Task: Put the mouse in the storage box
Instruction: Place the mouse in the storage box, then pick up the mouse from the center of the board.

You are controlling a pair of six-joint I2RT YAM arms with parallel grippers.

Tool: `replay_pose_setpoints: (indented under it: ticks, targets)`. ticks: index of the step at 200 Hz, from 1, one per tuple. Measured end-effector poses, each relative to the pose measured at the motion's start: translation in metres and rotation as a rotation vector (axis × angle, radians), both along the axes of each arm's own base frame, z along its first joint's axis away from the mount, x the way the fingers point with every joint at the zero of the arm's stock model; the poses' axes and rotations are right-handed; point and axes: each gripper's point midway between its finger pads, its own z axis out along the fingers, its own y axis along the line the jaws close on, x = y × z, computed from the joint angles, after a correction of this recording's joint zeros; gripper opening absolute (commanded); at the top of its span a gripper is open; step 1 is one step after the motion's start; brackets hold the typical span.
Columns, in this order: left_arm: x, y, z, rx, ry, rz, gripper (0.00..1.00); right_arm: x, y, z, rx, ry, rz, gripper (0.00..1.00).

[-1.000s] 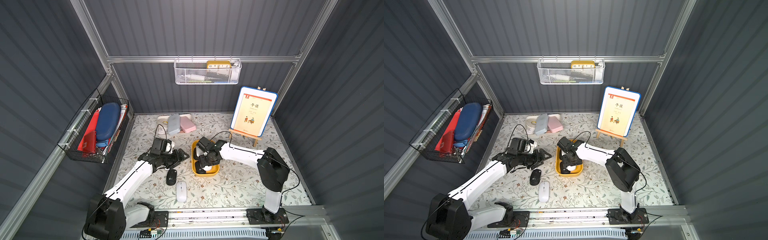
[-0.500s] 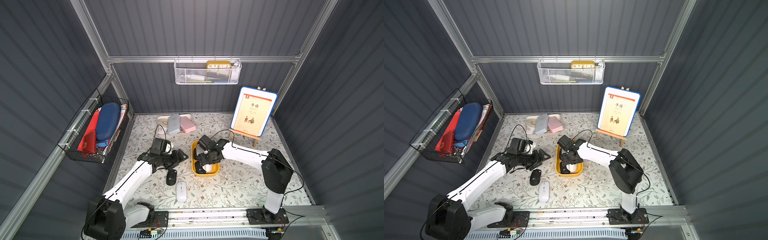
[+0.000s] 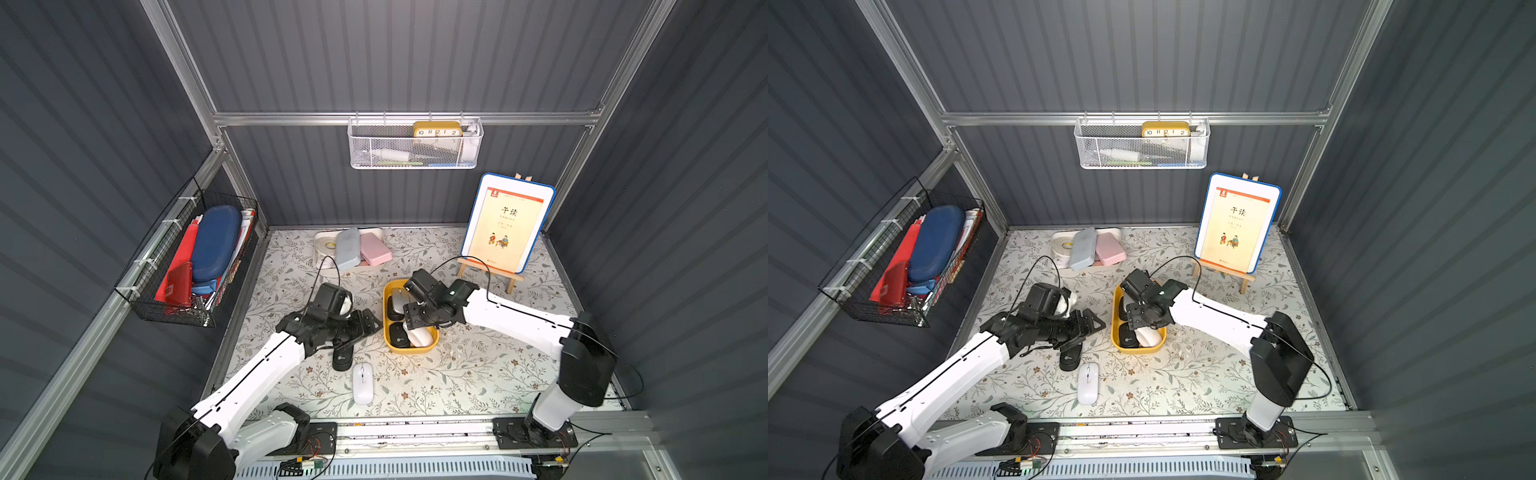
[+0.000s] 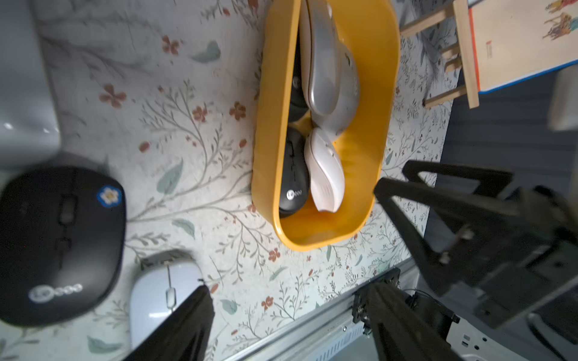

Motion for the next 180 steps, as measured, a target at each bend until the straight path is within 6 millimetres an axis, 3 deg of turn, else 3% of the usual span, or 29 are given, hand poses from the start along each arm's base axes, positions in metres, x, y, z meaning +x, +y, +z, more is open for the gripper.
replay_pose_setpoints:
  ticks: [22,38,56,83,105,146,180]
  targets:
    - [-0.037,-0.013,-0.011,0.044,0.064,-0.024,0.81,-0.003,-0.004,0.038,0.084,-0.08,-0.008,0.76]
    - [-0.059,-0.011,-0.028,0.125,0.135,0.003,0.83,-0.01,-0.011,0.047,0.124,-0.107,-0.012,0.8]
    - [-0.071,0.003,-0.042,0.229,0.19,0.093,0.83,-0.022,-0.027,0.035,0.123,-0.11,-0.023,0.86]
    - [-0.07,0.034,-0.051,0.353,0.213,0.276,0.85,-0.04,-0.065,0.003,0.096,-0.105,-0.071,0.89]
    - [-0.067,0.042,-0.058,0.404,0.219,0.331,0.85,-0.043,-0.088,-0.003,0.097,-0.109,-0.119,0.9]
    - [-0.073,0.029,-0.107,0.552,0.321,0.264,0.86,-0.042,-0.088,0.003,0.164,-0.115,-0.125,0.89]
    - [-0.079,0.029,-0.113,0.549,0.315,0.222,0.87,-0.052,-0.087,0.0,0.204,-0.088,-0.109,0.89]
